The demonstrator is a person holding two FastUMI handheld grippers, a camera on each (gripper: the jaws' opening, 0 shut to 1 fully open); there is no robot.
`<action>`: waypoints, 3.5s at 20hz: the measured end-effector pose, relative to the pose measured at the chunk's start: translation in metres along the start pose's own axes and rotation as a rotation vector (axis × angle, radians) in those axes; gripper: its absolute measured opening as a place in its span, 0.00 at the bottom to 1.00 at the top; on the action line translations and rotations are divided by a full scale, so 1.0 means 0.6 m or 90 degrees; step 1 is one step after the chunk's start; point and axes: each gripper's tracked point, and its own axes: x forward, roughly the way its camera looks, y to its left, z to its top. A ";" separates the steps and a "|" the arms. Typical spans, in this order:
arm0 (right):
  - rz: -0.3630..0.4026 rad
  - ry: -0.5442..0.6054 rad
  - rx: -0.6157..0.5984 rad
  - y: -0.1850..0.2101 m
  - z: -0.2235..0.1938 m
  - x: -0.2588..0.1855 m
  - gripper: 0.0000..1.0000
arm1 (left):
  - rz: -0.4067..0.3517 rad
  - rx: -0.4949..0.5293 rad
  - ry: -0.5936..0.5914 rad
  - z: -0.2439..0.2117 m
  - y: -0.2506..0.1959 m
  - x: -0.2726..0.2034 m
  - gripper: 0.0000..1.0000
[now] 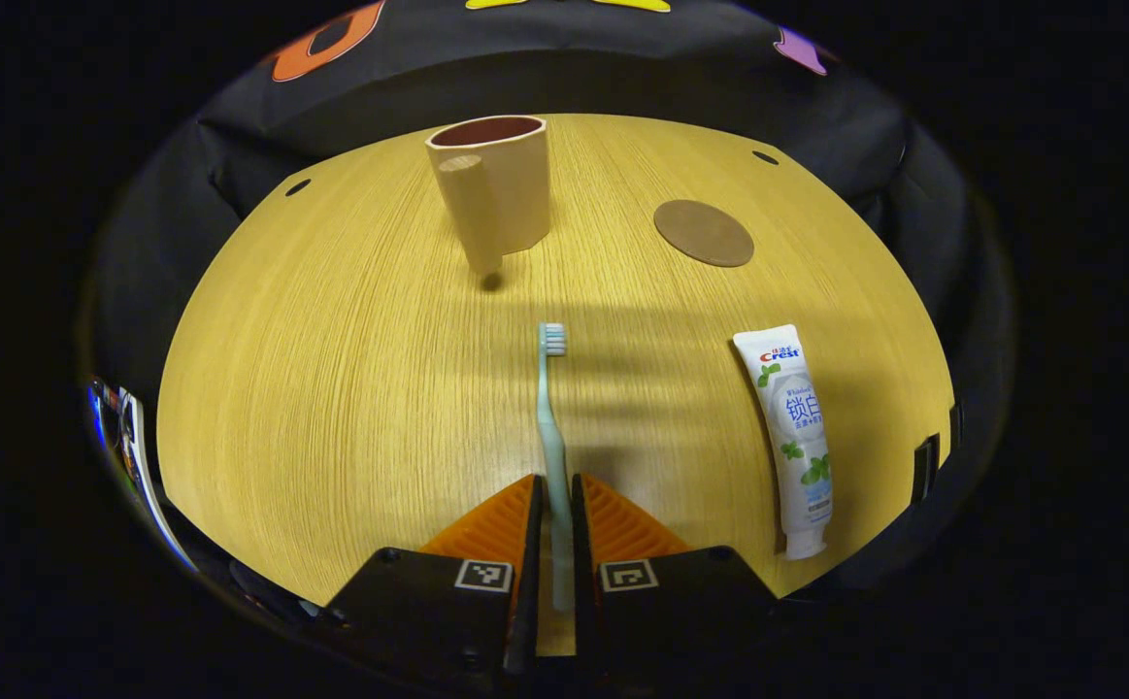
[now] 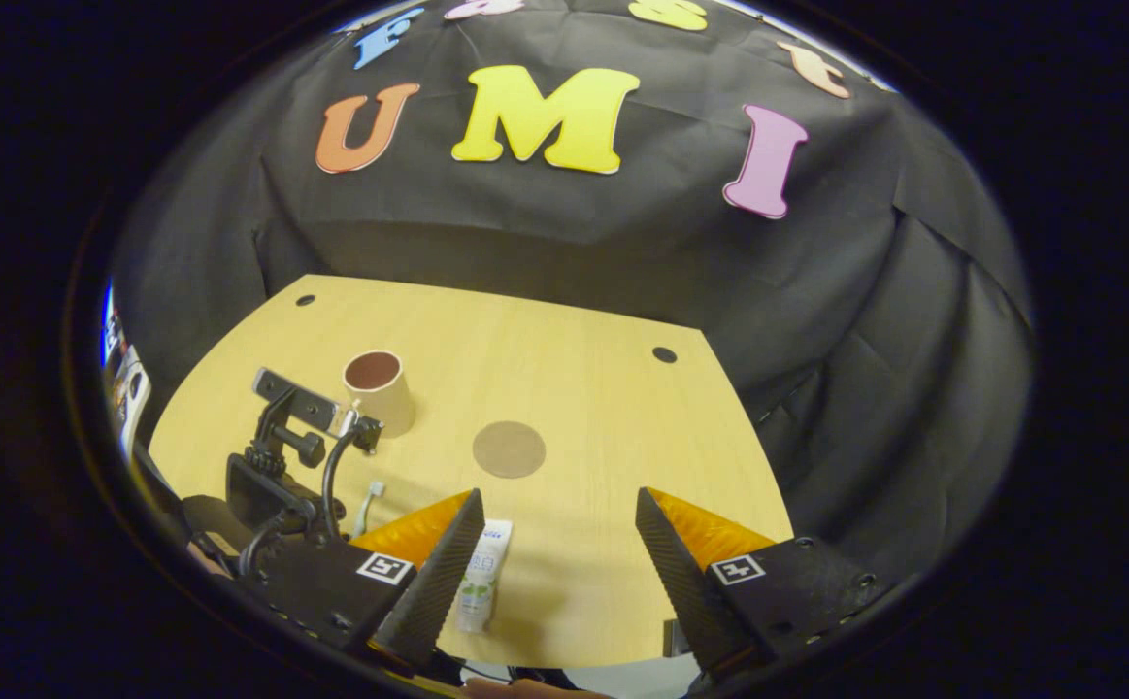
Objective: Put the toothbrush and toothpaste on the desktop into the cup, then pick up the cup and place it on the coaster on the desktop.
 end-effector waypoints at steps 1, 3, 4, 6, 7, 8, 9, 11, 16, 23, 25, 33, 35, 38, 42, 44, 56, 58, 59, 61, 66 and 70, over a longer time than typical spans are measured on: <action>0.000 0.008 0.004 0.000 -0.003 0.003 0.95 | -0.003 -0.001 0.001 0.000 0.000 0.000 0.14; 0.003 0.027 0.011 0.003 -0.017 0.010 0.95 | -0.010 -0.006 0.003 -0.001 -0.001 0.000 0.12; 0.007 0.038 0.014 0.003 -0.027 0.014 0.95 | -0.011 -0.009 0.004 -0.001 0.000 0.000 0.11; 0.015 0.065 0.019 0.007 -0.047 0.025 0.95 | -0.006 -0.015 -0.005 0.002 0.010 -0.004 0.09; 0.019 0.083 0.021 0.009 -0.058 0.033 0.95 | -0.009 -0.022 -0.012 0.003 0.011 -0.006 0.08; 0.025 0.102 0.025 0.015 -0.076 0.040 0.95 | -0.014 -0.029 -0.019 0.006 0.012 -0.010 0.08; 0.031 0.122 0.030 0.021 -0.089 0.047 0.95 | -0.014 -0.037 -0.028 0.009 0.018 -0.014 0.08; 0.048 0.161 0.037 0.036 -0.119 0.059 0.95 | -0.016 -0.051 -0.049 0.017 0.027 -0.027 0.08; 0.076 0.256 0.046 0.078 -0.185 0.096 0.95 | 0.008 -0.087 -0.129 0.060 0.071 -0.082 0.08; 0.085 0.361 0.045 0.126 -0.260 0.123 0.89 | 0.059 -0.069 -0.252 0.117 0.127 -0.182 0.08; 0.083 0.390 0.046 0.131 -0.280 0.124 0.82 | 0.083 -0.061 -0.290 0.134 0.141 -0.209 0.07; 0.094 0.415 0.076 0.129 -0.291 0.128 0.38 | 0.068 -0.062 -0.348 0.162 0.141 -0.255 0.07; 0.111 0.399 0.092 0.132 -0.282 0.128 0.29 | 0.054 -0.062 -0.369 0.174 0.135 -0.238 0.07; 0.133 0.330 0.096 0.125 -0.232 0.114 0.29 | 0.047 -0.049 -0.420 0.228 0.136 -0.253 0.07; 0.164 0.239 0.131 0.113 -0.151 0.082 0.29 | 0.012 -0.044 -0.479 0.318 0.128 -0.244 0.07; 0.159 0.193 0.123 0.105 -0.120 0.066 0.29 | -0.003 -0.039 -0.503 0.370 0.123 -0.231 0.07; 0.040 0.159 0.138 -0.017 -0.153 -0.016 0.28 | -0.051 -0.021 -0.560 0.518 0.089 -0.092 0.07; 0.020 0.171 0.134 -0.038 -0.170 -0.028 0.28 | -0.044 -0.006 -0.565 0.519 0.088 -0.064 0.07; 0.010 0.175 0.130 -0.044 -0.172 -0.031 0.28 | -0.042 -0.003 -0.562 0.516 0.088 -0.049 0.07; 0.000 0.176 0.133 -0.055 -0.177 -0.029 0.28 | -0.049 0.000 -0.552 0.503 0.083 -0.025 0.07; -0.015 0.187 0.132 -0.061 -0.179 -0.029 0.28 | -0.050 -0.006 -0.550 0.491 0.077 0.000 0.07; -0.026 0.200 0.135 -0.061 -0.181 -0.028 0.28 | -0.050 -0.009 -0.544 0.482 0.078 0.011 0.08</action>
